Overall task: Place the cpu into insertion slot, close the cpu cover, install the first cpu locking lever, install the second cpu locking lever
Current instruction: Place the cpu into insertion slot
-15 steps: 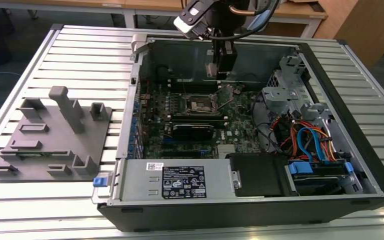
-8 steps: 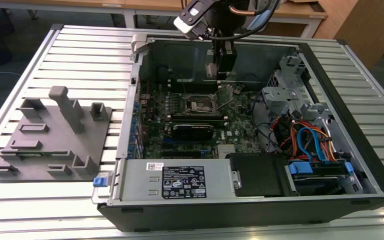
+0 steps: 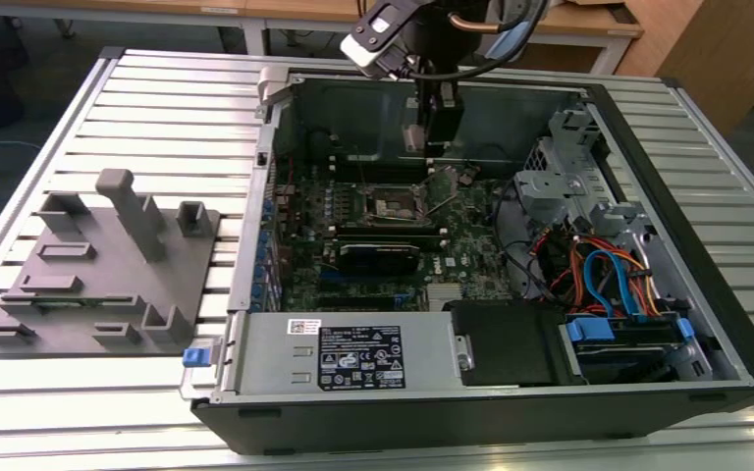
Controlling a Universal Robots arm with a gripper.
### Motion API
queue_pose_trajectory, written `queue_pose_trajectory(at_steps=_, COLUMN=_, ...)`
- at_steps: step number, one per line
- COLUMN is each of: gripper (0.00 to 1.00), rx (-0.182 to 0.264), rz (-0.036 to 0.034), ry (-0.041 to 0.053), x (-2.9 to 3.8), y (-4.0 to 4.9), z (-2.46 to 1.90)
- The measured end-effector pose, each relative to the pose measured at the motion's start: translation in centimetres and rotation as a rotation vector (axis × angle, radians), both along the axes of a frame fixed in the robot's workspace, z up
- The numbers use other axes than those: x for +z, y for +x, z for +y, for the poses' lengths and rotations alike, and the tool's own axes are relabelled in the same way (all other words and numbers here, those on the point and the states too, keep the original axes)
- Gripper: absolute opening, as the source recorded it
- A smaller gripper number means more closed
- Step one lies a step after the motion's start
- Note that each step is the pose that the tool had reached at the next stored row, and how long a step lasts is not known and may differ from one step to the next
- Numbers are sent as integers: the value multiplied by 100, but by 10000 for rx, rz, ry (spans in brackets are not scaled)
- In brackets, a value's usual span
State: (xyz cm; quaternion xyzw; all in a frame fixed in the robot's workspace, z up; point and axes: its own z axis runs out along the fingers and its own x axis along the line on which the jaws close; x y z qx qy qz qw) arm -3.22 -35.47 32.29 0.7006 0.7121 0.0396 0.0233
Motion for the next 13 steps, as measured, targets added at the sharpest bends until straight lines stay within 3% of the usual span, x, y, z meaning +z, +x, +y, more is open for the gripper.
queue_pose_trajectory(at_steps=6, gripper=54, rx=242, rz=1, ry=105, x=-106, y=-67, z=5)
queue_pose_trajectory(at_steps=13, gripper=54, rx=498, rz=0, ry=112, x=-234, y=-86, z=7)
